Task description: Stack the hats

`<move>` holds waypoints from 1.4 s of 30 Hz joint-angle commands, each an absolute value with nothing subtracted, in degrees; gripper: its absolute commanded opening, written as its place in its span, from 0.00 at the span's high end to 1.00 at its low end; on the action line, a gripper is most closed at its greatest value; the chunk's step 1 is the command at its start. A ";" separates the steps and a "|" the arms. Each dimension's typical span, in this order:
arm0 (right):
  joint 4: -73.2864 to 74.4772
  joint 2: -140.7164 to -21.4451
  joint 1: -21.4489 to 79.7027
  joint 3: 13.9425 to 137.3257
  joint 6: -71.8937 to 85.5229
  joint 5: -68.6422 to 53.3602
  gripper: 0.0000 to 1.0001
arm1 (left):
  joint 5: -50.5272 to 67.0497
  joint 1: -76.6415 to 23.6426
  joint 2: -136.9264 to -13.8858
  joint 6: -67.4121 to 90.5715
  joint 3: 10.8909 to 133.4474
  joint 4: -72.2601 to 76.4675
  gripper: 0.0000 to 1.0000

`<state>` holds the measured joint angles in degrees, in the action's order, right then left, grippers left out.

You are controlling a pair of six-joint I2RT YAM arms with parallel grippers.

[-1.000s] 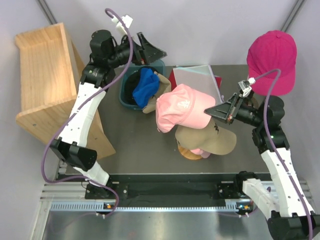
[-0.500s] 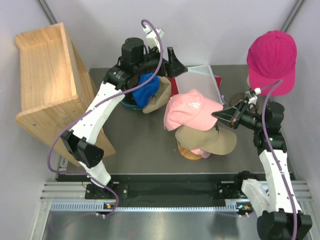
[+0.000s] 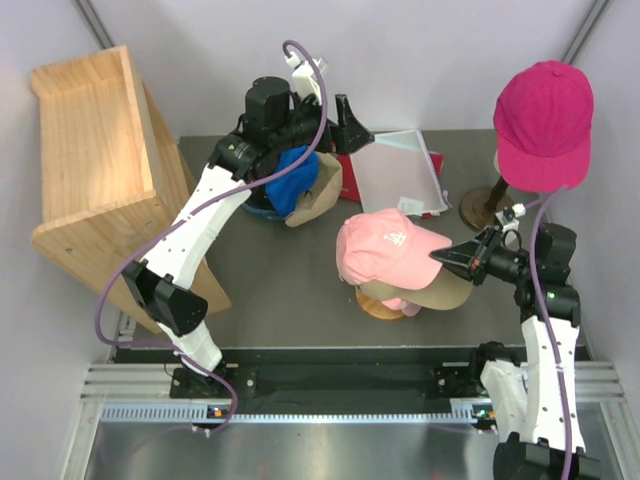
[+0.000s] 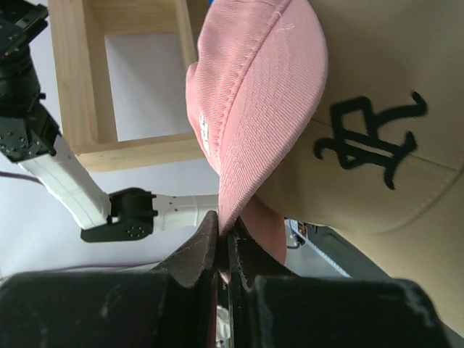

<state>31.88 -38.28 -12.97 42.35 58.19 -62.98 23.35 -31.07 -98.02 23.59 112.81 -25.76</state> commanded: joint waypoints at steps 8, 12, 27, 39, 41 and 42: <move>56.07 -40.43 -18.01 48.34 39.38 -59.86 1.00 | 20.83 -31.38 -96.07 20.83 110.92 -26.28 0.01; 61.94 -40.60 -19.16 48.17 34.56 -57.66 1.00 | 20.83 -31.38 -95.98 20.13 110.13 -26.63 0.01; 66.71 -40.08 -23.99 42.63 28.30 -48.26 1.00 | 20.13 -31.29 -98.00 19.78 111.79 -28.38 0.01; 61.00 -42.01 -26.45 34.37 30.32 -44.39 1.00 | 19.86 -30.85 -100.02 20.56 113.64 -29.71 0.01; 60.99 -42.54 -26.89 33.75 30.32 -43.25 1.00 | 19.86 -30.76 -100.80 21.09 114.25 -29.79 0.01; 61.17 -43.24 -27.16 34.01 30.15 -41.59 1.00 | 19.86 -30.67 -101.16 21.27 115.21 -30.14 0.01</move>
<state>59.00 -39.99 -25.67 38.28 32.82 -66.04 20.05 -31.11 -100.07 20.47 111.46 -30.57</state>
